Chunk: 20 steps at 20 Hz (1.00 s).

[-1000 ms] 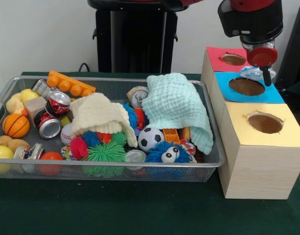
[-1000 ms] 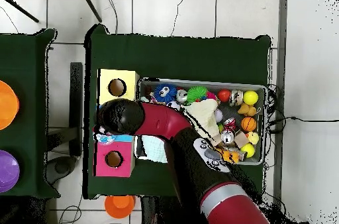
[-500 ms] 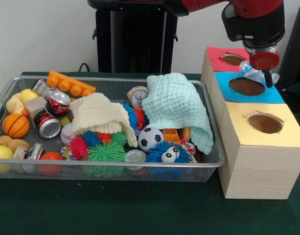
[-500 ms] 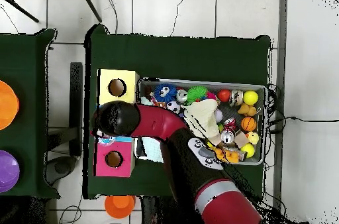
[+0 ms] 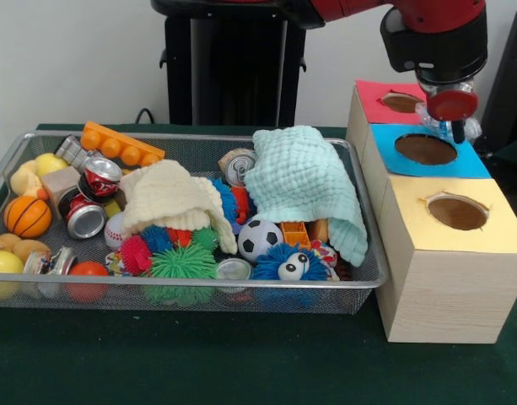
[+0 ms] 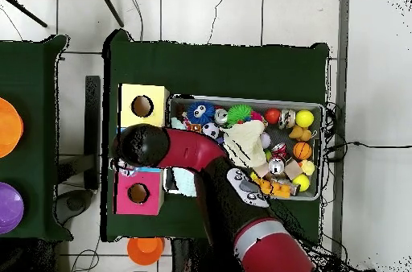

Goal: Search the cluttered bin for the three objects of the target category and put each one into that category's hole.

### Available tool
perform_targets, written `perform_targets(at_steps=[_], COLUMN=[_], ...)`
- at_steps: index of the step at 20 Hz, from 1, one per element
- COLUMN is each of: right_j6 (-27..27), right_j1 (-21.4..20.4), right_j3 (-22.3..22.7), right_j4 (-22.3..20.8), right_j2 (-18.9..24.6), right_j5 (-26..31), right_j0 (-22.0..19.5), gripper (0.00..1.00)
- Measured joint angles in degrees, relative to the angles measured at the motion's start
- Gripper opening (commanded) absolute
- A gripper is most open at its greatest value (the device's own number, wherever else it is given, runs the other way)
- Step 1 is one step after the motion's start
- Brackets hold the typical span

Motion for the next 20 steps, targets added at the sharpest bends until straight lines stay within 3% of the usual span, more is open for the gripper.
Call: perform_targets(at_steps=[20], right_j6=[0.0], right_j1=[-0.29], right_j3=[-0.48], right_j4=[-0.39], right_j2=[-1.66], right_j5=[0.57], right_j0=[1.41], gripper=[0.0])
